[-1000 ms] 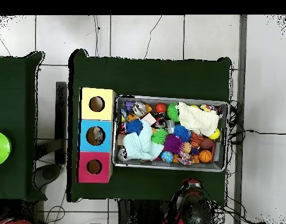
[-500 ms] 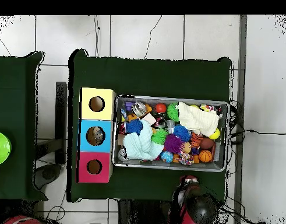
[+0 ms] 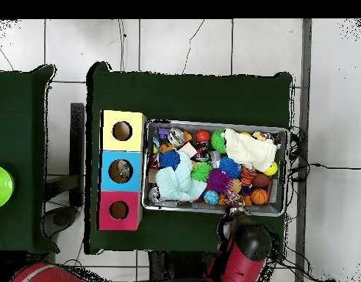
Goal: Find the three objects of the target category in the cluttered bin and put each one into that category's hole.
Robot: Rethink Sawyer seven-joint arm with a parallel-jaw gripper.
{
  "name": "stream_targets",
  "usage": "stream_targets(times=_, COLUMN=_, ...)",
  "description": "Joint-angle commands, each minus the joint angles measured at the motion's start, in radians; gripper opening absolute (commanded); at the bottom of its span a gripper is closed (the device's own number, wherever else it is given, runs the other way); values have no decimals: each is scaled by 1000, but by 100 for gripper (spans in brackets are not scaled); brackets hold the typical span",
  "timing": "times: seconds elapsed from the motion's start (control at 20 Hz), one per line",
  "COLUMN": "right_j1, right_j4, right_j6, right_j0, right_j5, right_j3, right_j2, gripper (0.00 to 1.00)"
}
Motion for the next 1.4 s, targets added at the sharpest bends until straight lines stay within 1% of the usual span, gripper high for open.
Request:
stream_targets(times=0.05, right_j1=56, right_j4=54, right_j6=38, right_j0=-18, right_j5=-92, right_j3=-234, right_j2=235, gripper=100)
stream_targets(times=0.1, right_j1=67, right_j4=75, right_j6=29, right_j0=-14, right_j5=-101, right_j3=-247, right_j2=240, gripper=100)
stream_targets(times=0.25, right_j1=72, right_j4=68, right_j6=57, right_j0=-18, right_j5=-121, right_j3=-269, right_j2=253, gripper=100)
stream_targets(times=0.3, right_j1=78, right_j4=77, right_j6=64, right_j0=-13, right_j5=-131, right_j3=-279, right_j2=256, gripper=100)
stream_targets(times=0.55, right_j1=72, right_j4=72, right_j6=105, right_j0=-19, right_j5=-149, right_j3=-297, right_j2=278, gripper=100)
stream_targets(times=0.65, right_j1=62, right_j4=49, right_j6=141, right_j0=-22, right_j5=-158, right_j3=-300, right_j2=286, gripper=100)
stream_targets(times=0.8, right_j1=31, right_j4=-31, right_j6=252, right_j0=-26, right_j5=-178, right_j3=-300, right_j2=296, gripper=100)
stream_targets(times=1.05, right_j1=5, right_j4=-82, right_j6=328, right_j0=-33, right_j5=-195, right_j3=-299, right_j2=311, gripper=100)
stream_targets(times=1.2, right_j1=-14, right_j4=-148, right_j6=395, right_j0=-45, right_j5=-206, right_j3=-302, right_j2=316, gripper=100)
stream_targets(times=1.3, right_j1=-26, right_j4=-176, right_j6=425, right_j0=-51, right_j5=-211, right_j3=-301, right_j2=322, gripper=100)
stream_targets(times=1.4, right_j1=-33, right_j4=-183, right_j6=434, right_j0=-55, right_j5=-214, right_j3=-299, right_j2=329, gripper=100)
